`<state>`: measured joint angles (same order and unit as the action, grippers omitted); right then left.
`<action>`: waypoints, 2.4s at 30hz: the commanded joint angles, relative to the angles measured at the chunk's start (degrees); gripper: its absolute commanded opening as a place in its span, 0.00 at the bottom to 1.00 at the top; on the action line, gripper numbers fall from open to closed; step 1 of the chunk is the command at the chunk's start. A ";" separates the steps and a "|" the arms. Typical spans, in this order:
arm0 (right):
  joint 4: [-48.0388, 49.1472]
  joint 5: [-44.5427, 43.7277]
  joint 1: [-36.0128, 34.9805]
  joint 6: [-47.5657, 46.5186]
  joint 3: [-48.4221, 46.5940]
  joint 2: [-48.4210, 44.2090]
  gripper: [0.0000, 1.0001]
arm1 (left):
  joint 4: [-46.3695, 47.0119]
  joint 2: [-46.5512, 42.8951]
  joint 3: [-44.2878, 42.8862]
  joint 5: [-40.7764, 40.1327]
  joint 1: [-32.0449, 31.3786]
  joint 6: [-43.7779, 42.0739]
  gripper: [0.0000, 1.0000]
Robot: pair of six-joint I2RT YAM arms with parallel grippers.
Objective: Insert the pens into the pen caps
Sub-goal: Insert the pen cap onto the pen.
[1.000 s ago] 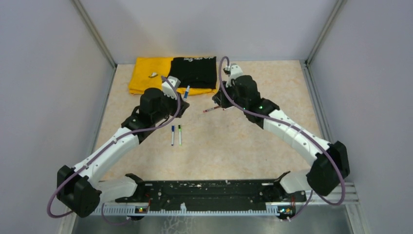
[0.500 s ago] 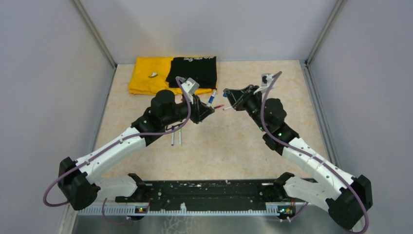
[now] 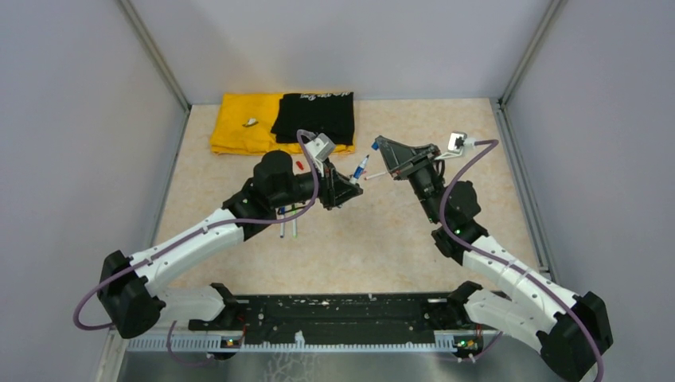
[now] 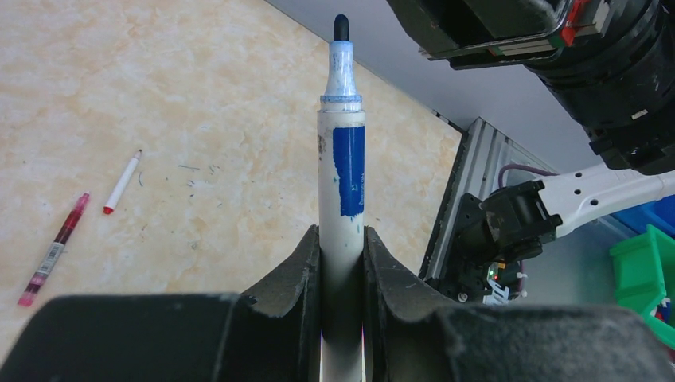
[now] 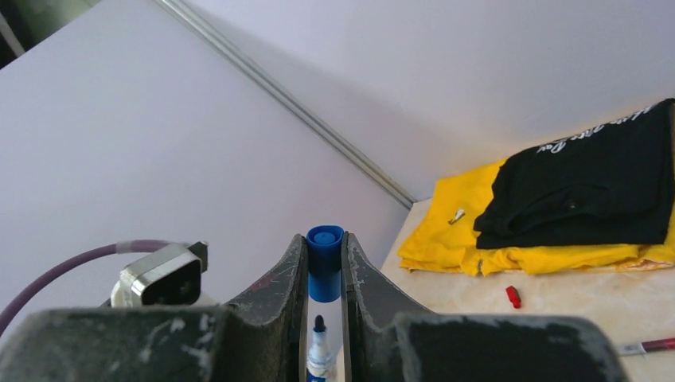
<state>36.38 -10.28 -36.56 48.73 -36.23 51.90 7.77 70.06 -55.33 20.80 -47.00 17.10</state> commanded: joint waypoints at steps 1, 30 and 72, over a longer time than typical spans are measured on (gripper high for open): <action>10.42 3.41 0.36 0.34 0.19 -0.54 0.00 | 2.52 0.47 -1.36 2.40 -0.63 -0.92 0.00; 3.38 6.39 0.34 -6.15 -1.57 -0.90 0.00 | 2.72 -1.03 -0.48 0.99 -0.85 -1.81 0.00; 7.12 20.45 0.39 -0.23 2.35 1.93 0.09 | 4.30 -3.19 0.35 -4.42 -0.86 -0.54 0.00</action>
<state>41.06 5.08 -35.81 47.24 -34.65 53.76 8.54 68.73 -55.20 18.41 -47.55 15.92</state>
